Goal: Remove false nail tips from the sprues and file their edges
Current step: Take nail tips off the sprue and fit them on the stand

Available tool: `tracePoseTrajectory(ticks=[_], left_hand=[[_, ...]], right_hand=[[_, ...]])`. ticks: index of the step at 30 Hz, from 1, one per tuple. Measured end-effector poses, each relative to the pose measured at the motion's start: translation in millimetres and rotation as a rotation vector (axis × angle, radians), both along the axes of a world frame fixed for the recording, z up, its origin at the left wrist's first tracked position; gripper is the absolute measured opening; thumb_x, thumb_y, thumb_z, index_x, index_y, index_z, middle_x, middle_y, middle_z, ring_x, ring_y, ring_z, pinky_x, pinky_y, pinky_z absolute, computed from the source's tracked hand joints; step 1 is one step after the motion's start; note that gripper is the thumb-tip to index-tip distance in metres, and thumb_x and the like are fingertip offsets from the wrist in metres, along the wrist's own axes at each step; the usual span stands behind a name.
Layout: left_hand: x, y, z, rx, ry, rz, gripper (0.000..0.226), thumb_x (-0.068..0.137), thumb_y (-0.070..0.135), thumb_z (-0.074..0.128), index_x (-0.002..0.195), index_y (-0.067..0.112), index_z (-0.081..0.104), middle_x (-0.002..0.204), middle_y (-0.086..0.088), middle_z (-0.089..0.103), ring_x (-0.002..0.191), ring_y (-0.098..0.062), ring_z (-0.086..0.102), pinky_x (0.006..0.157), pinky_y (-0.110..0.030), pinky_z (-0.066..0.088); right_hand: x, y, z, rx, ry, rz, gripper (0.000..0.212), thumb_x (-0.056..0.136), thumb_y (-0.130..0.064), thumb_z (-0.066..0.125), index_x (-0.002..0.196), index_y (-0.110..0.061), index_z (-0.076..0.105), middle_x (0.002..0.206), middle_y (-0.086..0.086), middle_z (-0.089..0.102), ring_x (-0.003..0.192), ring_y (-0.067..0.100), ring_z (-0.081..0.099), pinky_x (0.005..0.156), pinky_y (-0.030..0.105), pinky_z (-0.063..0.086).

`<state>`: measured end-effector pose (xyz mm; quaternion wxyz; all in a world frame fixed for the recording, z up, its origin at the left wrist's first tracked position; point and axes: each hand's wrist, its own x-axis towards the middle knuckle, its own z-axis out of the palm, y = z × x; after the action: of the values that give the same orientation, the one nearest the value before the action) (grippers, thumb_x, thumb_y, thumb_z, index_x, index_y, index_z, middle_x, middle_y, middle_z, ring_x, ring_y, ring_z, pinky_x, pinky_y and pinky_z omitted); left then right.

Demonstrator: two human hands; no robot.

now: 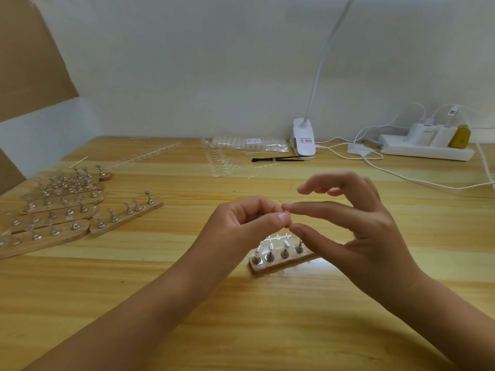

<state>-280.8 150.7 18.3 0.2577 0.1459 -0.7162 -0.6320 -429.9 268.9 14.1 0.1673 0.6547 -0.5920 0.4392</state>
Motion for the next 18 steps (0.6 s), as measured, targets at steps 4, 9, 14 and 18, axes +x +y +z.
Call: tracePoseTrajectory(ticks=[4, 9, 14, 18], left_hand=[[0, -1, -2, 0.046, 0.009, -0.056, 0.011, 0.078, 0.038, 0.069, 0.071, 0.030, 0.070, 0.060, 0.015, 0.049, 0.054, 0.000, 0.043, 0.058, -0.010, 0.040], [2, -20, -3, -0.042, -0.017, 0.068, 0.019, 0.084, 0.051, 0.069, 0.081, 0.033, 0.074, 0.059, 0.017, 0.046, 0.055, 0.000, 0.042, 0.061, -0.010, 0.043], [5, -55, -14, -0.334, -0.296, 0.317, 0.009, 0.088, 0.039, 0.068, 0.093, 0.032, 0.070, 0.077, 0.017, 0.057, 0.061, 0.002, 0.047, 0.059, -0.012, 0.042], [3, -58, -26, -0.641, -0.580, 0.214, 0.019, 0.081, 0.056, 0.067, 0.095, 0.046, 0.061, 0.103, 0.024, 0.050, 0.100, -0.001, 0.046, 0.082, -0.023, 0.042]], right_hand=[[3, 0, 3, 0.018, -0.097, 0.030, 0.023, 0.084, -0.038, 0.065, 0.105, -0.031, 0.068, 0.115, -0.006, 0.056, 0.110, 0.020, 0.053, 0.092, 0.030, 0.044], [-19, 4, 15, 0.059, -0.130, 0.024, 0.018, 0.084, -0.036, 0.070, 0.101, -0.030, 0.070, 0.109, -0.010, 0.059, 0.103, 0.015, 0.058, 0.089, 0.014, 0.041], [-49, 6, 9, 0.277, -0.035, 0.066, 0.021, 0.081, -0.033, 0.068, 0.095, -0.021, 0.077, 0.100, -0.005, 0.063, 0.095, 0.007, 0.061, 0.081, 0.011, 0.043], [-53, 6, -2, 0.417, 0.003, 0.076, 0.024, 0.080, -0.040, 0.066, 0.095, -0.026, 0.078, 0.103, -0.009, 0.063, 0.098, 0.004, 0.059, 0.082, 0.012, 0.040]])
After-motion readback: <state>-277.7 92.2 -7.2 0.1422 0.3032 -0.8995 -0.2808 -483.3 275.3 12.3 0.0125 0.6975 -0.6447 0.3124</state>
